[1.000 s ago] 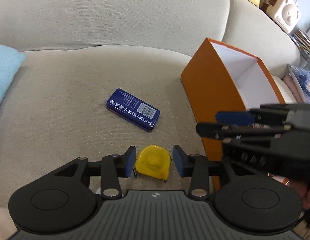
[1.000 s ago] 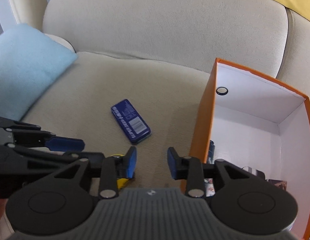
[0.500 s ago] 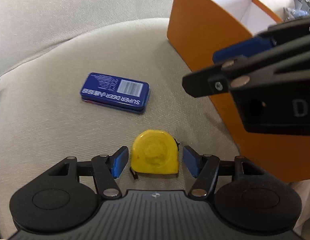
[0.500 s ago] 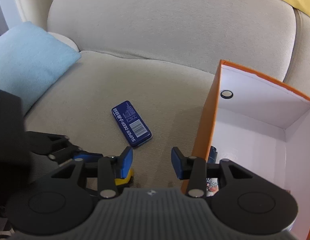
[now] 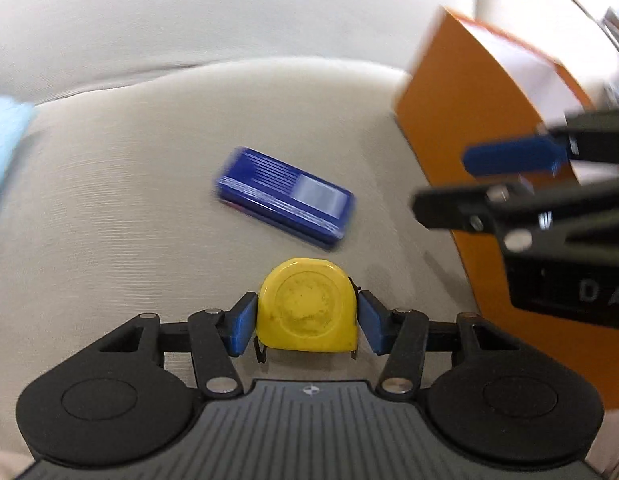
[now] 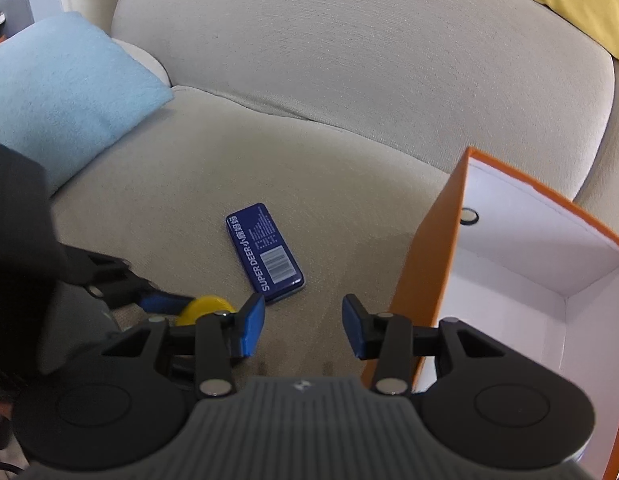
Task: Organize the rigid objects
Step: 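Grasp the yellow tape measure with the left tool while the right tool grasps the blue SUPER DEER tin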
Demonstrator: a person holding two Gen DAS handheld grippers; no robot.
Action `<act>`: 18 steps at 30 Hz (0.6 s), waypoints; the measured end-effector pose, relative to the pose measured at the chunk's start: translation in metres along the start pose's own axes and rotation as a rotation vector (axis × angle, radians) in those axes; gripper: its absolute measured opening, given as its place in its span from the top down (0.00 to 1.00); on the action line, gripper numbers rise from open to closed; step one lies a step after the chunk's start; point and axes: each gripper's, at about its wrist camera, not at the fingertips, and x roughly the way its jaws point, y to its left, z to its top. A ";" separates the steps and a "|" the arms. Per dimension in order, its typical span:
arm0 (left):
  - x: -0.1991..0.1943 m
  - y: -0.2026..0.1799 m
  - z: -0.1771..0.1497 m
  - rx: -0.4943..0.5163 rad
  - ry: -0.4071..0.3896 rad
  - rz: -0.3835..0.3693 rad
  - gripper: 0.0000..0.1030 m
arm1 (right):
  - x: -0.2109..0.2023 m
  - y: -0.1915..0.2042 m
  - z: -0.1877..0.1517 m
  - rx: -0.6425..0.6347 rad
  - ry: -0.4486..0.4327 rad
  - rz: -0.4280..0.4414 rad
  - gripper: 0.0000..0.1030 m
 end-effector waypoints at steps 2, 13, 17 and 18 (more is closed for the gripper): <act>-0.012 0.016 0.004 -0.063 -0.022 0.033 0.40 | 0.004 0.001 0.006 -0.014 0.003 -0.003 0.57; -0.033 0.074 0.012 -0.263 -0.098 0.103 0.40 | 0.072 0.038 0.046 -0.162 0.118 0.010 0.57; -0.029 0.079 0.013 -0.292 -0.086 0.080 0.40 | 0.097 0.054 0.047 -0.236 0.171 -0.011 0.57; -0.028 0.081 0.013 -0.295 -0.083 0.077 0.40 | 0.101 0.057 0.047 -0.248 0.185 -0.015 0.56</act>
